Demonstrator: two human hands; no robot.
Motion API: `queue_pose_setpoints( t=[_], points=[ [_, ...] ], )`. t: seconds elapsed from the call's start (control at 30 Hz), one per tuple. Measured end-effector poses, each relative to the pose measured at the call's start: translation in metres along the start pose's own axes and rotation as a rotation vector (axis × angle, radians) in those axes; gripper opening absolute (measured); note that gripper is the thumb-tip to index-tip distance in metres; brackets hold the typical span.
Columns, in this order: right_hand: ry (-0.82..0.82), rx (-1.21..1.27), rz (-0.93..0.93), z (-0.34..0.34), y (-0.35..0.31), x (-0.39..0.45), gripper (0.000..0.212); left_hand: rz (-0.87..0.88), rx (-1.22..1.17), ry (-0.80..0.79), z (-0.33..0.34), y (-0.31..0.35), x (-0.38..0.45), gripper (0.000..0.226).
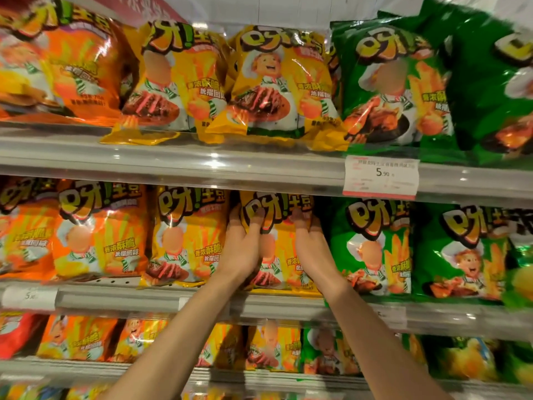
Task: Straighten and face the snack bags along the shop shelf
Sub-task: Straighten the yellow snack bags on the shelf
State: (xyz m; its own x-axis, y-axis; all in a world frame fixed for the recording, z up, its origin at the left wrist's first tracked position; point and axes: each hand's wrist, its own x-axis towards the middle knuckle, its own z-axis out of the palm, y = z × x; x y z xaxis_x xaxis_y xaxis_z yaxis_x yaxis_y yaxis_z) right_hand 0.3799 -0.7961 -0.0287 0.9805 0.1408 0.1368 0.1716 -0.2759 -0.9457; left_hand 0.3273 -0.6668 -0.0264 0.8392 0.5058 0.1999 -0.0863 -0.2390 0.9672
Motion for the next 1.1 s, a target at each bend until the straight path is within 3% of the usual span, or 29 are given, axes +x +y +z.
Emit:
queue_pose_setpoints(
  t=[0.2, 0.4, 0.57, 0.63, 0.8, 0.97, 1.1],
  points=[
    [0.119, 0.046, -0.047, 0.004, 0.006, -0.010, 0.065, 0.058, -0.044, 0.048, 0.006, -0.010, -0.003, 0.066],
    [0.208, 0.075, -0.039, 0.009, 0.006, -0.013, 0.065, 0.059, -0.003, 0.051, 0.010, -0.011, -0.001, 0.082],
    [0.131, 0.014, -0.015, 0.002, 0.003, -0.017, 0.067, 0.075, -0.017, -0.023, 0.003, -0.012, -0.005, 0.081],
    [0.102, -0.104, -0.079, -0.003, 0.004, -0.024, 0.067, 0.091, 0.002, -0.055, -0.001, -0.012, -0.010, 0.080],
    [0.199, -0.259, -0.538, -0.015, 0.009, -0.050, 0.062, 0.100, 0.047, -0.084, -0.001, -0.014, -0.011, 0.082],
    [-0.013, -0.251, -0.256, -0.017, 0.009, -0.039, 0.065, 0.098, 0.094, -0.067, 0.008, -0.012, -0.013, 0.085],
    [0.024, -0.266, -0.241, -0.012, 0.003, -0.043, 0.061, 0.083, 0.110, -0.058, 0.012, -0.012, -0.016, 0.086]
  ],
)
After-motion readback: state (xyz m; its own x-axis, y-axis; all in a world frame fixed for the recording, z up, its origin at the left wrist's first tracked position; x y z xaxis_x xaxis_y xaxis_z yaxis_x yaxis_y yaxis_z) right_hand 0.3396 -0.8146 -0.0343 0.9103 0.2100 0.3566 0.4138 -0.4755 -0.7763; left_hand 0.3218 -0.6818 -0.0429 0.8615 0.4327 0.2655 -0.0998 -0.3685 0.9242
